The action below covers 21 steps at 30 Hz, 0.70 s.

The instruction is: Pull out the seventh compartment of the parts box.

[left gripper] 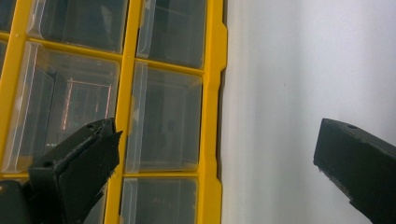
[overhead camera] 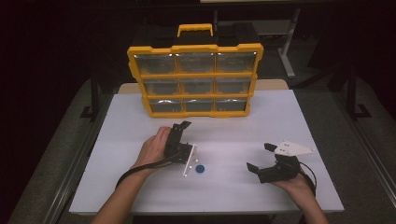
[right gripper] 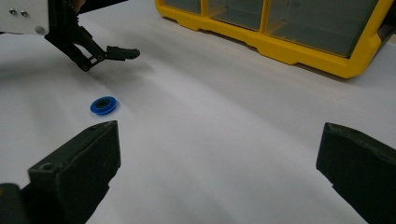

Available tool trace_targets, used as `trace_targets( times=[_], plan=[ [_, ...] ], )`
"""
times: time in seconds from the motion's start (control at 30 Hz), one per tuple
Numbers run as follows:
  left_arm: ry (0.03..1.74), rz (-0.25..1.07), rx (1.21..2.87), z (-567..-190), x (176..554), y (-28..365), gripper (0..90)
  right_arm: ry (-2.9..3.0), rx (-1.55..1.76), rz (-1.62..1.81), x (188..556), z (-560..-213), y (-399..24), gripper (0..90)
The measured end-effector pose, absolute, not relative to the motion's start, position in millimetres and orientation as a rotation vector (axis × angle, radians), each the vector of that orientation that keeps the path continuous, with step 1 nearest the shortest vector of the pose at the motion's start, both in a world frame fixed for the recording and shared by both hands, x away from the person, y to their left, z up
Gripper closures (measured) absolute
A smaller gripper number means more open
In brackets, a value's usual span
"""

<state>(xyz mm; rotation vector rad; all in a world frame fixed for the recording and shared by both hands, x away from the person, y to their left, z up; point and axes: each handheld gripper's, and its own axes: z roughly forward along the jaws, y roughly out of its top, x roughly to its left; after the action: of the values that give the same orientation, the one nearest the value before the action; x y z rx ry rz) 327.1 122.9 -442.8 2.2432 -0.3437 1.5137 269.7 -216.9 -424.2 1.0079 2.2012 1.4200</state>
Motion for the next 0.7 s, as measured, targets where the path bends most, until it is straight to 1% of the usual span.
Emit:
trace_targets(
  times=[0.23, 0.7],
  plan=[
    [-0.369, 1.53, 2.246, -443.7, 326.4, 121.8, 0.3, 2.204, 1.012, 1.418, 269.4, -424.3, -216.7, 0.0],
    [-0.448, 1.606, 2.268, -447.2, 324.9, 120.6, 0.3, 2.199, 1.012, 1.417, 269.7, -424.4, -216.8, 0.0]
  ],
)
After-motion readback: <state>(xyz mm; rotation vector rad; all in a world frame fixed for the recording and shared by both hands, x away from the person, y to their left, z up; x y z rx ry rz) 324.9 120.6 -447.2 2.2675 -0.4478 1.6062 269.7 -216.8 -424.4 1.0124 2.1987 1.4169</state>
